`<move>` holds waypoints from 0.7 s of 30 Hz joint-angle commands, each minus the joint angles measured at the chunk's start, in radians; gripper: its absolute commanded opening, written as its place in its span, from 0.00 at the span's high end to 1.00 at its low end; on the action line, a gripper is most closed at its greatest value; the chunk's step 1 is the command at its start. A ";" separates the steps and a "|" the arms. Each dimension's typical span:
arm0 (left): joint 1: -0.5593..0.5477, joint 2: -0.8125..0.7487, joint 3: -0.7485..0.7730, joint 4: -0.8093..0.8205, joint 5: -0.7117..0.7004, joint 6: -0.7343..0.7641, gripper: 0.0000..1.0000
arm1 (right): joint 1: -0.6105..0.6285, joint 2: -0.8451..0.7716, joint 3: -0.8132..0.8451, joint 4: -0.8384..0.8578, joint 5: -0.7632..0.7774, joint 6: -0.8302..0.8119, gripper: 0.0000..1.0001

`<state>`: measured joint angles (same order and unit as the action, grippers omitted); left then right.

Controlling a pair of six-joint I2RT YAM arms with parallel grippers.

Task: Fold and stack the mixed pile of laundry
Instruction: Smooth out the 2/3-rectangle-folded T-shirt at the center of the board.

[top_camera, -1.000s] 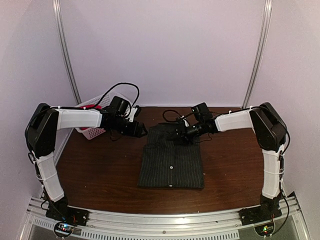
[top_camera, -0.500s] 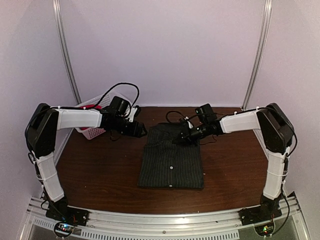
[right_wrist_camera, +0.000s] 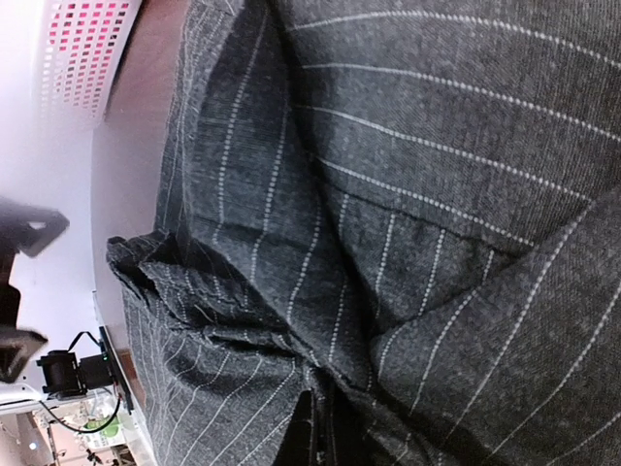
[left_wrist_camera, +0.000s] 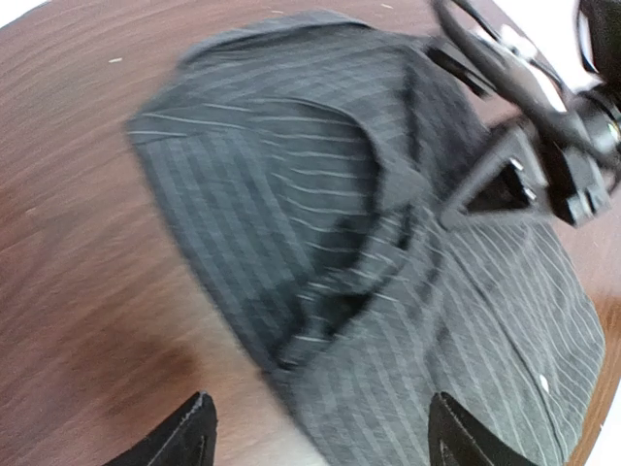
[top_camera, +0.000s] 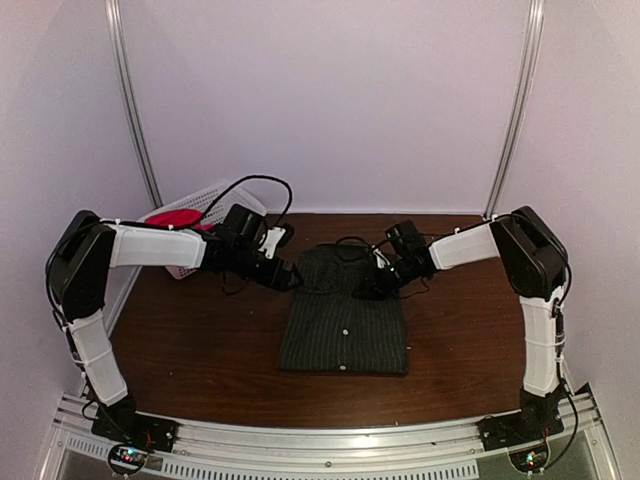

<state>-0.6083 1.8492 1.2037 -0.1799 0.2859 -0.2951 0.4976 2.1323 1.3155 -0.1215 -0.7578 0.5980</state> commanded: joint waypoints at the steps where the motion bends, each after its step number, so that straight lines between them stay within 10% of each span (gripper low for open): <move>1: -0.049 -0.016 -0.047 0.124 0.100 0.036 0.25 | -0.007 0.029 0.072 -0.052 0.107 -0.070 1.00; 7: -0.078 0.099 -0.051 0.160 0.096 -0.049 0.35 | -0.008 0.028 0.167 -0.166 0.147 -0.149 0.97; 12: -0.078 0.098 -0.079 0.170 0.088 -0.067 0.37 | -0.008 -0.106 0.170 -0.259 0.129 -0.176 0.62; 21: -0.105 -0.080 -0.114 0.074 0.095 0.001 0.36 | 0.000 -0.535 -0.294 -0.204 -0.015 0.011 0.52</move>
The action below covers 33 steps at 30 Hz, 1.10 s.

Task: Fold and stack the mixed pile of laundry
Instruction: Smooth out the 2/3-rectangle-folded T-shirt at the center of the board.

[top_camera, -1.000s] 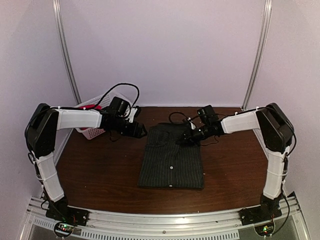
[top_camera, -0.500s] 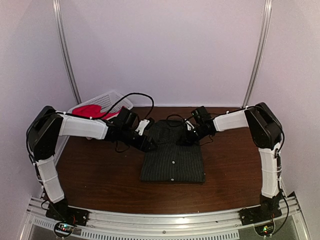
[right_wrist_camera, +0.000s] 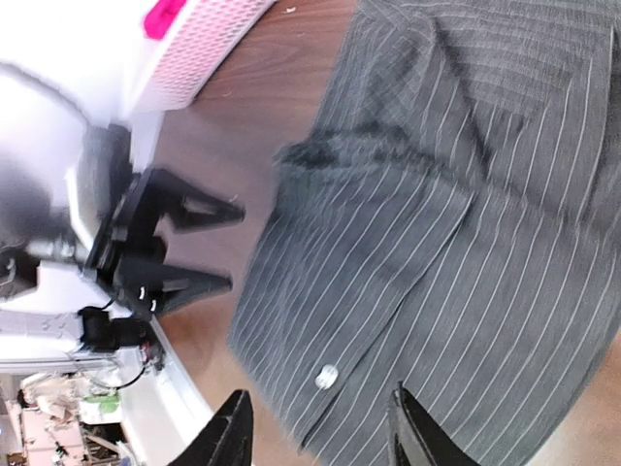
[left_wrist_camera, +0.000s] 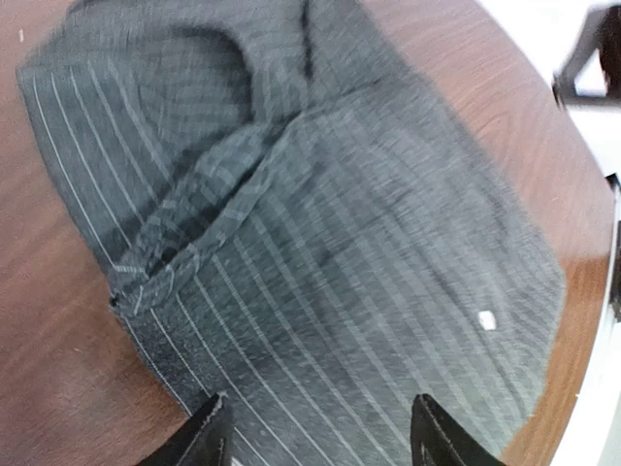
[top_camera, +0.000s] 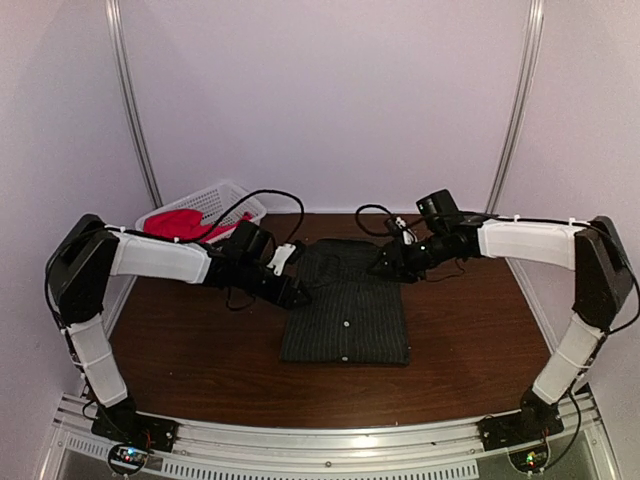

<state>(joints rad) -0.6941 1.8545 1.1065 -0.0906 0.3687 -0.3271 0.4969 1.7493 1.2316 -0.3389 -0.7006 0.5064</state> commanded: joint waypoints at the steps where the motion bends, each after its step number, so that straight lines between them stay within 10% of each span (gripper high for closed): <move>1: -0.031 -0.089 -0.016 -0.027 0.012 0.044 0.36 | 0.000 -0.193 -0.266 0.021 -0.074 0.120 0.51; 17: -0.236 0.214 0.366 -0.120 0.013 0.052 0.38 | -0.070 -0.269 -0.644 0.436 -0.122 0.380 0.46; 33: -0.237 0.369 0.372 -0.059 0.053 -0.018 0.40 | -0.073 -0.195 -0.543 0.264 -0.006 0.239 0.42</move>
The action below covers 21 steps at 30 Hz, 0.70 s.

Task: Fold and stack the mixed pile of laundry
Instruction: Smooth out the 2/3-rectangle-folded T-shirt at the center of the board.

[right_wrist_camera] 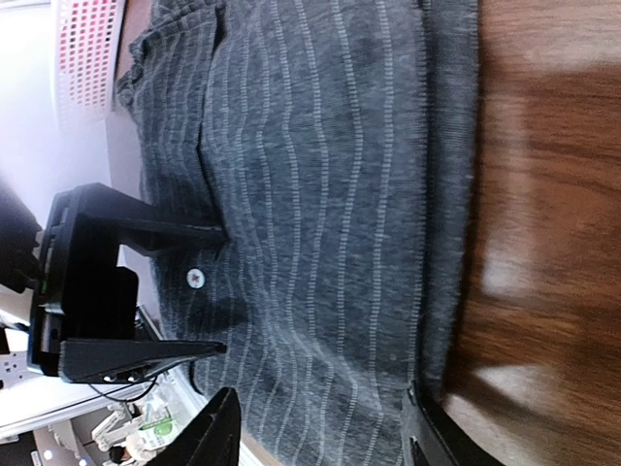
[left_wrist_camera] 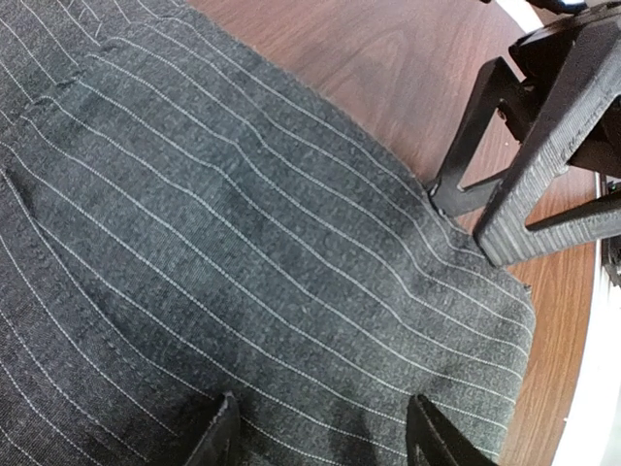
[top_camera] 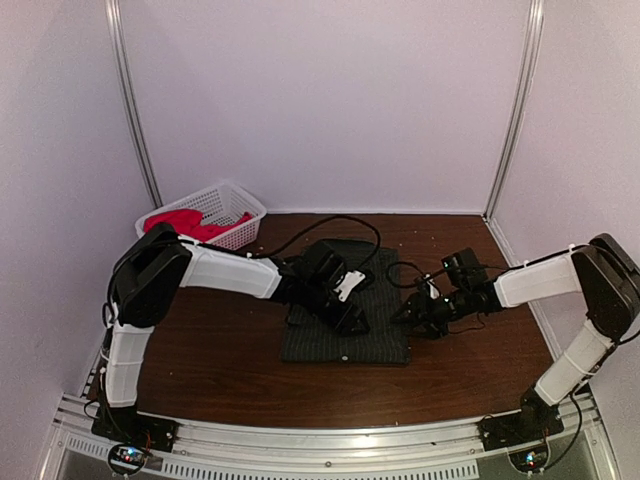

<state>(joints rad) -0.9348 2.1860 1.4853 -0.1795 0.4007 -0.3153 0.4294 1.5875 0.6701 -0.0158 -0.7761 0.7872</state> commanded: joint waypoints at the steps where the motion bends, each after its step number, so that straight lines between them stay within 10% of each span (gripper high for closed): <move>1: 0.004 0.038 -0.011 0.039 0.026 -0.036 0.40 | -0.005 -0.032 0.022 -0.064 0.073 -0.045 0.42; 21: 0.004 0.075 0.000 0.038 0.036 -0.080 0.41 | 0.032 0.047 0.060 -0.134 0.047 -0.102 0.40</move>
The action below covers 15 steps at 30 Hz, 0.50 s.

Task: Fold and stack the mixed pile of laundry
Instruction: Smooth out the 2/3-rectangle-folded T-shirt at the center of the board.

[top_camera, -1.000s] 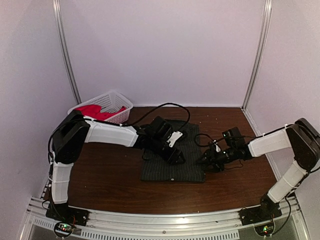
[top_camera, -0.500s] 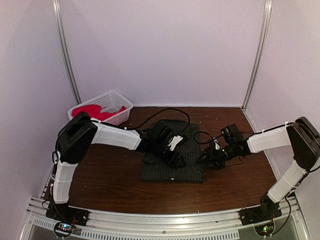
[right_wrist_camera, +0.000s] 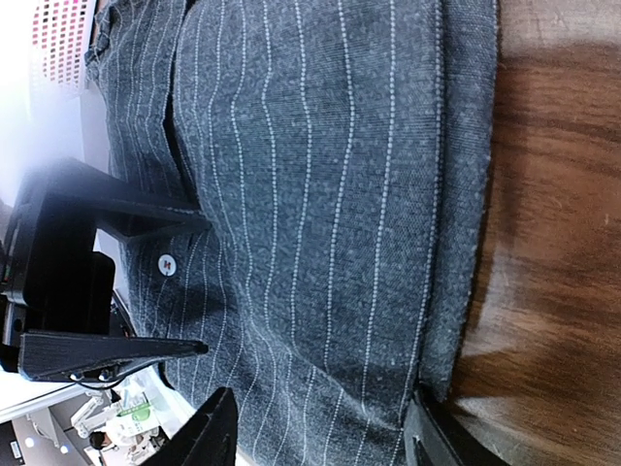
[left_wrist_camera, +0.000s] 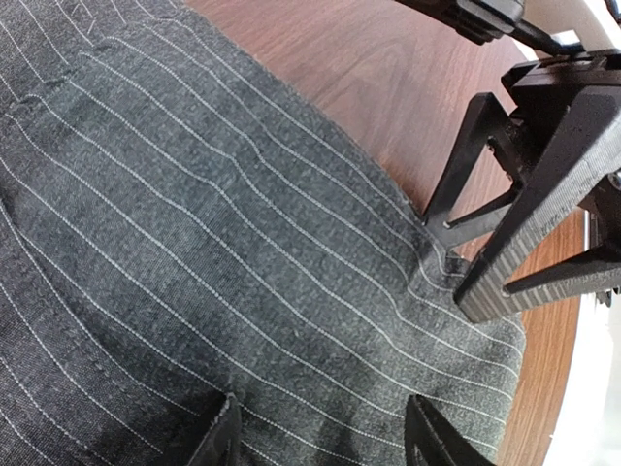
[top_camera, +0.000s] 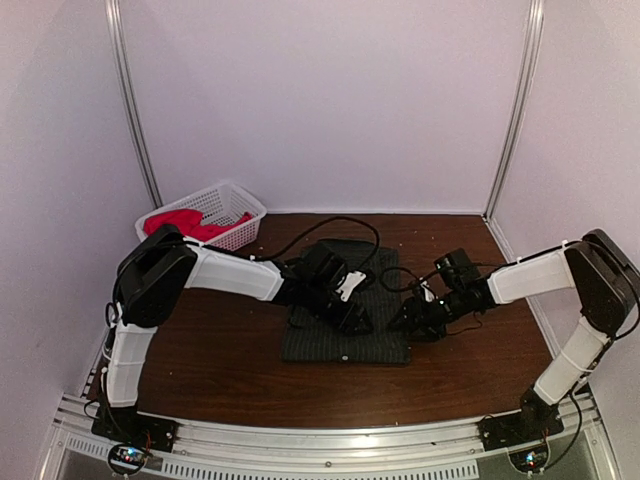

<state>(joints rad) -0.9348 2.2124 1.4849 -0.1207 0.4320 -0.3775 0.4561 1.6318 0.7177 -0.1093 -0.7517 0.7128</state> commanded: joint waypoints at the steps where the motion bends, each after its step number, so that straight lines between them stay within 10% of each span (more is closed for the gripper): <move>1: 0.004 0.049 0.000 -0.019 0.003 -0.020 0.40 | 0.005 -0.001 0.011 -0.046 0.023 -0.028 0.40; 15: 0.005 0.068 0.015 -0.024 -0.009 -0.040 0.41 | 0.019 -0.038 -0.043 -0.011 -0.173 0.005 0.49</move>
<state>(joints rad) -0.9348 2.2257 1.4963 -0.1055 0.4355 -0.3954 0.4656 1.6230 0.6907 -0.1234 -0.8364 0.7067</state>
